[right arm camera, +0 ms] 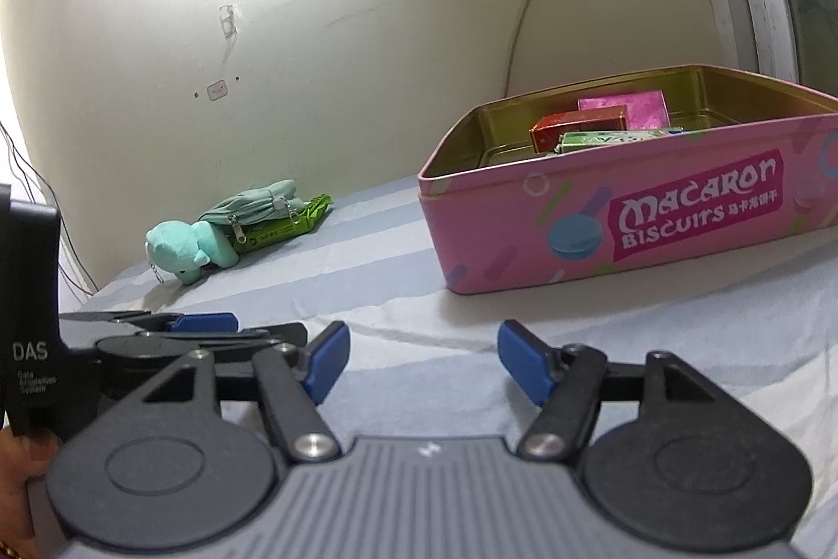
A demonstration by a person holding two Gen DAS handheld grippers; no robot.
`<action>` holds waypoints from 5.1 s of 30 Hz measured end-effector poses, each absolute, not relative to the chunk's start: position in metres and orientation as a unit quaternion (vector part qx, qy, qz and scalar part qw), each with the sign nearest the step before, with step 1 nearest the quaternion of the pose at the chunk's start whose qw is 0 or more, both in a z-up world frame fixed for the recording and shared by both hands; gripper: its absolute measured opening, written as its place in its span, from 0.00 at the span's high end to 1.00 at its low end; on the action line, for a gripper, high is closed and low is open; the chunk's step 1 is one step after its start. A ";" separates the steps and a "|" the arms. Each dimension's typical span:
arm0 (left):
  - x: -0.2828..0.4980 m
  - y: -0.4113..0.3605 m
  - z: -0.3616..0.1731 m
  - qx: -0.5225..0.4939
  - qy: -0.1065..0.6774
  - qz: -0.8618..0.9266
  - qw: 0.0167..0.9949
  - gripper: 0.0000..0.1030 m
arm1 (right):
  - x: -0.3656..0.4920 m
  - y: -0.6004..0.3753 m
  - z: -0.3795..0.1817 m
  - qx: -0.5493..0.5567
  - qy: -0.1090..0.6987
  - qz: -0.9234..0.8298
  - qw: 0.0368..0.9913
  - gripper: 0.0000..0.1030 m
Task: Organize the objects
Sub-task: 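Move the right gripper back toward the mint-green teddy bear, then grasp the mint-green teddy bear with the right gripper, then carry the teddy bear over the tin and lower it inside, then open the right gripper and withdraw it from the tin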
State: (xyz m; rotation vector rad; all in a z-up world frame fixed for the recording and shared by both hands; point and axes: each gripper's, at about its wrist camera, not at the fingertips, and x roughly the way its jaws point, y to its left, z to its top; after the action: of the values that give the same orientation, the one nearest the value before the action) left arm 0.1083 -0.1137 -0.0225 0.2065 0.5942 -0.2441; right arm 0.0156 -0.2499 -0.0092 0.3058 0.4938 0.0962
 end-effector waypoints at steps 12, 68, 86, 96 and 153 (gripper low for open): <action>0.106 -0.112 -0.021 0.097 0.282 -0.127 0.946 0.33 | 0.013 -0.249 -0.008 0.149 0.236 0.046 0.959 0.37; 0.176 0.128 -0.004 -0.141 0.294 0.039 0.945 0.29 | 0.106 -0.182 0.043 0.242 0.343 0.260 0.869 0.51; 0.138 0.055 0.010 -0.068 0.266 -0.133 0.952 0.26 | 0.014 -0.290 0.038 0.260 0.280 0.107 0.918 0.36; 0.124 -0.022 0.021 -0.053 0.279 -0.273 0.919 0.12 | 0.019 -0.244 0.042 0.134 0.291 0.158 0.934 0.35; 0.125 -0.202 0.071 0.106 0.220 -0.238 0.940 0.12 | 0.017 -0.333 0.074 0.144 0.131 -0.035 0.980 0.34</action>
State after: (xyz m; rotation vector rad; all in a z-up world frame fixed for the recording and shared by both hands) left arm 0.1253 -0.2018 0.0706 0.2157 0.4490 -0.4854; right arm 0.0172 -0.3329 0.0742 0.2898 0.2644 -0.0715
